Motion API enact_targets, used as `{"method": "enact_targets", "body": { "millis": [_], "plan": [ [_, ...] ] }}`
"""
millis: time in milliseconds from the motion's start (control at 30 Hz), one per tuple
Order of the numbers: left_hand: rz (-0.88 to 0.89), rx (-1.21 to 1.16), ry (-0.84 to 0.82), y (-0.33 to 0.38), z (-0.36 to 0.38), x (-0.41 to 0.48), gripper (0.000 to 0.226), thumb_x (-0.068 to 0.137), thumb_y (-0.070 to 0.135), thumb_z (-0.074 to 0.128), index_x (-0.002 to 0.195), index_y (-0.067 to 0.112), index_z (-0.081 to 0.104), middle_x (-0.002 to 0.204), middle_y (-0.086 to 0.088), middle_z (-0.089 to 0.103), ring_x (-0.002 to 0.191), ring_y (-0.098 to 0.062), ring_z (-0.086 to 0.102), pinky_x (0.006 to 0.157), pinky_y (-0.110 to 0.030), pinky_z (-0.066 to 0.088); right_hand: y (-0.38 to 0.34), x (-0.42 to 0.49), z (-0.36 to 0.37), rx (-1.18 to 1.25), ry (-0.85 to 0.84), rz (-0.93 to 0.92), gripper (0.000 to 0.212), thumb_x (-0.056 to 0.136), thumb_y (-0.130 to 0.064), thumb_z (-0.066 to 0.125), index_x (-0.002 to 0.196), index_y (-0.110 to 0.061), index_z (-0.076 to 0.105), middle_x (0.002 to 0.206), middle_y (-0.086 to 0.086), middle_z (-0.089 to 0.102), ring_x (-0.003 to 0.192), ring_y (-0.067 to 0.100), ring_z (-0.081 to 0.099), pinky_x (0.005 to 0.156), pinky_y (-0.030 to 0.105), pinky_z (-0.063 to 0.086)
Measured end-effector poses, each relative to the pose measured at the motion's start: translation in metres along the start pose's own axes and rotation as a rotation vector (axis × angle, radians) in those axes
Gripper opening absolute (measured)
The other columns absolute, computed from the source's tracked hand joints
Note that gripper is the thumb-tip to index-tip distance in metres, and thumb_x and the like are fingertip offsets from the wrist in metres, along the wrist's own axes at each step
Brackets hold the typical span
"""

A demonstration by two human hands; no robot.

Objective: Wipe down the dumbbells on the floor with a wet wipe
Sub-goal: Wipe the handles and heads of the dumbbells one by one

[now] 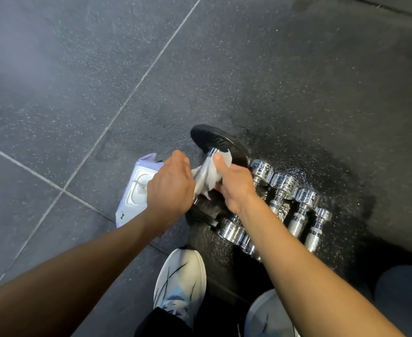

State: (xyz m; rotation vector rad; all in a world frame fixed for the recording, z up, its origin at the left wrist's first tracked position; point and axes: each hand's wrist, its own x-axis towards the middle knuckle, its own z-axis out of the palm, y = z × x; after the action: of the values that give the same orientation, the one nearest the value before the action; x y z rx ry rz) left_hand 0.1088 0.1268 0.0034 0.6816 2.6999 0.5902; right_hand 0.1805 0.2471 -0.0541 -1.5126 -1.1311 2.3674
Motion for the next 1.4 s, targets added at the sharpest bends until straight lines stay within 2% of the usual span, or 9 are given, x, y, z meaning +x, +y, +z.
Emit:
{"method": "enact_targets", "body": {
  "millis": [100, 267, 467, 633, 733, 800, 1100, 1200, 1400],
  "plan": [
    [-0.014, 0.023, -0.001, 0.004, 0.0, -0.001, 0.02, 0.105, 0.032, 0.028, 0.095, 0.022, 0.042, 0.079, 0.007, 0.052, 0.075, -0.025, 0.055, 0.071, -0.04, 0.04, 0.014, 0.0, 0.001, 0.284, -0.224, 0.142, 0.056, 0.106, -0.046, 0.047, 0.131, 0.001, 0.063, 0.127, 0.023, 0.069, 0.119, 0.036, 0.067, 0.094, 0.045, 0.059],
    [-0.035, 0.041, -0.003, 0.004, 0.0, 0.0, 0.022, 0.106, 0.034, 0.027, 0.097, 0.022, 0.042, 0.077, 0.01, 0.049, 0.074, -0.023, 0.053, 0.071, -0.04, 0.038, 0.025, 0.001, -0.003, 0.308, -0.466, 0.189, 0.065, 0.109, -0.053, 0.026, 0.146, -0.006, 0.053, 0.14, 0.018, 0.062, 0.126, 0.033, 0.059, 0.102, 0.043, 0.045],
    [-0.022, 0.001, -0.006, 0.002, 0.0, 0.0, 0.02, 0.106, 0.035, 0.028, 0.097, 0.024, 0.043, 0.084, 0.006, 0.054, 0.076, -0.024, 0.055, 0.072, -0.04, 0.039, 0.034, -0.011, -0.004, 0.141, -0.46, 0.095, 0.029, 0.105, -0.011, 0.054, 0.129, 0.002, 0.063, 0.109, 0.02, 0.073, 0.091, 0.025, 0.072, 0.086, 0.037, 0.06],
    [-0.013, 0.006, -0.014, 0.001, 0.001, -0.001, 0.018, 0.105, 0.034, 0.027, 0.095, 0.025, 0.04, 0.085, 0.005, 0.055, 0.076, -0.024, 0.051, 0.071, -0.04, 0.037, 0.008, 0.001, 0.008, 0.218, -0.177, -0.002, 0.027, 0.096, -0.013, 0.07, 0.117, 0.004, 0.067, 0.102, 0.02, 0.076, 0.086, 0.028, 0.075, 0.079, 0.039, 0.061],
    [-0.005, 0.014, -0.016, 0.001, 0.001, -0.001, 0.019, 0.105, 0.034, 0.027, 0.096, 0.025, 0.04, 0.084, 0.006, 0.055, 0.075, -0.024, 0.05, 0.07, -0.039, 0.035, 0.0, 0.002, 0.017, 0.269, -0.104, 0.011, 0.027, 0.094, -0.017, 0.074, 0.114, 0.001, 0.069, 0.1, 0.02, 0.077, 0.092, 0.032, 0.076, 0.093, 0.049, 0.059],
    [0.003, 0.005, -0.015, 0.001, 0.0, -0.002, 0.019, 0.105, 0.034, 0.027, 0.096, 0.024, 0.04, 0.084, 0.006, 0.054, 0.076, -0.023, 0.05, 0.07, -0.039, 0.034, 0.006, -0.002, 0.023, 0.242, -0.176, 0.082, 0.036, 0.095, -0.024, 0.072, 0.123, 0.0, 0.067, 0.11, 0.019, 0.076, 0.1, 0.033, 0.074, 0.095, 0.047, 0.058],
    [-0.019, 0.014, -0.02, 0.004, 0.0, -0.002, 0.019, 0.106, 0.032, 0.028, 0.097, 0.024, 0.043, 0.086, 0.007, 0.056, 0.079, -0.024, 0.055, 0.073, -0.041, 0.039, 0.016, -0.025, 0.008, -0.183, -0.503, 0.138, 0.016, 0.101, -0.011, 0.06, 0.088, -0.007, 0.069, 0.073, 0.009, 0.072, 0.06, 0.015, 0.068, 0.055, 0.027, 0.056],
    [-0.022, 0.013, -0.02, 0.005, 0.0, -0.002, 0.019, 0.106, 0.033, 0.028, 0.098, 0.024, 0.043, 0.087, 0.007, 0.055, 0.078, -0.023, 0.052, 0.071, -0.039, 0.035, 0.008, -0.019, 0.01, -0.144, -0.418, 0.091, 0.008, 0.098, -0.006, 0.065, 0.096, -0.004, 0.073, 0.084, 0.011, 0.075, 0.07, 0.017, 0.072, 0.065, 0.028, 0.059],
    [-0.004, 0.037, -0.016, 0.006, 0.001, -0.006, 0.019, 0.106, 0.034, 0.026, 0.094, 0.025, 0.038, 0.084, 0.007, 0.053, 0.075, -0.022, 0.05, 0.069, -0.039, 0.035, -0.004, 0.001, 0.015, 0.268, -0.28, 0.093, 0.036, 0.106, -0.019, 0.055, 0.129, 0.007, 0.061, 0.124, 0.023, 0.07, 0.114, 0.033, 0.069, 0.103, 0.046, 0.054]
  ]
}}
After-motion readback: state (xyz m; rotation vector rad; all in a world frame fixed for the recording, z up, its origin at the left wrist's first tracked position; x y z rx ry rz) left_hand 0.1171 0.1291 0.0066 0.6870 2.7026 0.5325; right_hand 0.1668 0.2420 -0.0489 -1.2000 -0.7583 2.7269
